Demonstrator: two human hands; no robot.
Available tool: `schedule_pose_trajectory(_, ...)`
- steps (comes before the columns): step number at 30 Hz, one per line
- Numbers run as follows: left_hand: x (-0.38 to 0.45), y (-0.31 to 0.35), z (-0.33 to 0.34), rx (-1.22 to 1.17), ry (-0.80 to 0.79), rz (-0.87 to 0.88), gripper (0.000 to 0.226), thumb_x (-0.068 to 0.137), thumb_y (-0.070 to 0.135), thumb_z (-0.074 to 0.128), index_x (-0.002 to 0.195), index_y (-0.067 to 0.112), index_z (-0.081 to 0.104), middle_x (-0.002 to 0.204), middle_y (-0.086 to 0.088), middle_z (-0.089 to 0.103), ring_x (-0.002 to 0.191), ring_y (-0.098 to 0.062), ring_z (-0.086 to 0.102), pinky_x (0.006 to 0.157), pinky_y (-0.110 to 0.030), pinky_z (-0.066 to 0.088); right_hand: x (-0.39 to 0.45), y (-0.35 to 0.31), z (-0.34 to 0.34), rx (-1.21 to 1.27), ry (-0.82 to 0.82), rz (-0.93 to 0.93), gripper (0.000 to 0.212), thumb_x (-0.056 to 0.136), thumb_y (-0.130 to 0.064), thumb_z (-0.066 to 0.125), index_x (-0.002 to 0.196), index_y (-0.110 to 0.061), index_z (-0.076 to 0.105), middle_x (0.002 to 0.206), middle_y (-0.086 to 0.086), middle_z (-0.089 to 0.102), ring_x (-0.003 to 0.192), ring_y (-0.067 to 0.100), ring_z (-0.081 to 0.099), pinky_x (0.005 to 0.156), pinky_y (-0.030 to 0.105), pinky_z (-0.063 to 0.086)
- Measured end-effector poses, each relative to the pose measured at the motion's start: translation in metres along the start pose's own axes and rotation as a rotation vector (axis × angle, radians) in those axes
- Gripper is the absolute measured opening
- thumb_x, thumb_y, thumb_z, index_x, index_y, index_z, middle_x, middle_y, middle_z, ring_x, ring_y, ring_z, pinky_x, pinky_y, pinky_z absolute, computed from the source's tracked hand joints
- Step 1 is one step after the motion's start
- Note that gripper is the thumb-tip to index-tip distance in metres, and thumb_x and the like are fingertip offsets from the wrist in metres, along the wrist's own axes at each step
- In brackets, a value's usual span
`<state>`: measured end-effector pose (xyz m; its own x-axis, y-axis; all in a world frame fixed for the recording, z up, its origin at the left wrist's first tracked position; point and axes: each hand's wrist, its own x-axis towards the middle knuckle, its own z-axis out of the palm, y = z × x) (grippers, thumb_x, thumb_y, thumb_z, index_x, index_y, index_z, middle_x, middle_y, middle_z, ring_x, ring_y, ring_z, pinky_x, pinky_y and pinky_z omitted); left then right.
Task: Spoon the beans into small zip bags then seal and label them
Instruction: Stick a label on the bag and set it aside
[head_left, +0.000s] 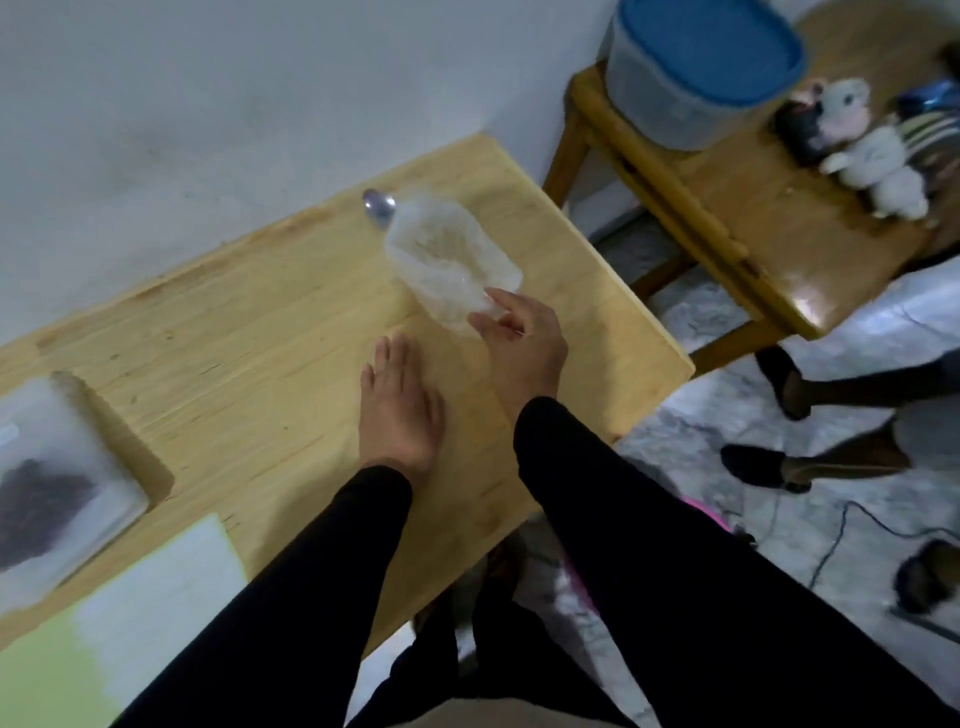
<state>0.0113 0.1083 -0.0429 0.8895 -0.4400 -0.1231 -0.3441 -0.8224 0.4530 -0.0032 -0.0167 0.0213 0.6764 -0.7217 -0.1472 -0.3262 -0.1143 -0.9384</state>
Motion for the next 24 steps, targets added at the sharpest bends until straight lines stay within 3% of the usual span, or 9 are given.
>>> schedule_pose_trajectory(3, -0.001, 0.030, 0.017, 0.103, -0.145, 0.143, 0.060, 0.096, 0.036, 0.012, 0.150, 0.008, 0.012, 0.159, -0.009, 0.007, 0.147, -0.023, -0.001, 0.117, -0.036, -0.004, -0.008, 0.008, -0.034, 0.004, 0.113, 0.006, 0.032, 0.081, -0.013, 0.071, 0.113, -0.018, 0.067, 0.116, 0.004, 0.054, 0.091, 0.010, 0.054, 0.073, -0.004, 0.039)
schedule_pose_trajectory(6, -0.004, 0.061, 0.036, 0.153, -0.189, 0.297, 0.075, 0.085, 0.042, -0.002, 0.150, 0.008, 0.016, 0.158, -0.009, 0.012, 0.147, -0.026, 0.005, 0.116, -0.040, 0.001, -0.018, 0.024, -0.075, 0.021, 0.219, 0.037, 0.031, 0.082, -0.015, 0.071, 0.113, -0.018, 0.067, 0.117, 0.005, 0.056, 0.090, 0.008, 0.053, 0.073, -0.003, 0.039)
schedule_pose_trajectory(9, -0.007, 0.095, 0.052, 0.195, -0.253, 0.389, 0.055, 0.099, 0.028, 0.016, 0.151, 0.009, 0.013, 0.159, -0.006, 0.008, 0.147, -0.024, 0.003, 0.115, -0.041, 0.003, -0.032, 0.046, -0.119, 0.021, 0.338, 0.071, 0.030, 0.082, -0.015, 0.071, 0.112, -0.016, 0.068, 0.112, 0.004, 0.058, 0.090, 0.008, 0.054, 0.072, -0.003, 0.039)
schedule_pose_trajectory(11, -0.009, 0.116, 0.061, 0.174, -0.271, 0.411, 0.055, 0.099, 0.022, 0.026, 0.150, 0.008, 0.015, 0.159, -0.008, 0.010, 0.147, -0.024, 0.004, 0.115, -0.042, 0.005, -0.044, 0.062, -0.146, 0.036, 0.436, 0.123, 0.028, 0.081, -0.015, 0.072, 0.109, -0.017, 0.069, 0.112, 0.004, 0.058, 0.089, 0.010, 0.055, 0.075, -0.001, 0.041)
schedule_pose_trajectory(14, -0.016, 0.134, 0.074, 0.194, -0.270, 0.379, 0.056, 0.098, 0.017, 0.034, 0.150, 0.006, 0.016, 0.158, -0.012, 0.013, 0.146, -0.029, 0.008, 0.114, -0.048, 0.009, -0.065, 0.088, -0.178, 0.163, 0.553, 0.242, 0.026, 0.081, -0.015, 0.072, 0.106, -0.022, 0.069, 0.120, 0.003, 0.056, 0.097, 0.012, 0.059, 0.091, 0.021, 0.050)
schedule_pose_trajectory(16, -0.018, 0.135, 0.080, 0.218, -0.221, 0.374, 0.055, 0.097, 0.015, 0.037, 0.148, 0.003, 0.020, 0.156, -0.015, 0.018, 0.144, -0.033, 0.013, 0.113, -0.050, 0.012, -0.079, 0.108, -0.194, 0.199, 0.647, 0.277, 0.027, 0.081, -0.016, 0.073, 0.106, -0.022, 0.070, 0.121, 0.003, 0.057, 0.099, 0.013, 0.060, 0.092, 0.026, 0.051)
schedule_pose_trajectory(20, -0.019, 0.134, 0.086, 0.225, -0.187, 0.386, 0.057, 0.095, 0.012, 0.041, 0.148, 0.002, 0.021, 0.156, -0.016, 0.019, 0.144, -0.034, 0.014, 0.113, -0.050, 0.012, -0.108, 0.144, -0.216, 0.129, 0.816, 0.312, 0.029, 0.080, -0.013, 0.073, 0.109, -0.016, 0.070, 0.112, 0.011, 0.063, 0.093, 0.016, 0.062, 0.074, 0.001, 0.044)
schedule_pose_trajectory(24, -0.022, 0.136, 0.087, 0.240, -0.160, 0.389, 0.054, 0.098, 0.014, 0.036, 0.148, 0.000, 0.020, 0.156, -0.016, 0.018, 0.144, -0.034, 0.013, 0.112, -0.050, 0.011, -0.134, 0.179, -0.232, 0.072, 0.903, 0.393, 0.030, 0.080, -0.018, 0.073, 0.110, -0.018, 0.070, 0.111, 0.011, 0.063, 0.098, 0.018, 0.063, 0.073, -0.001, 0.043)
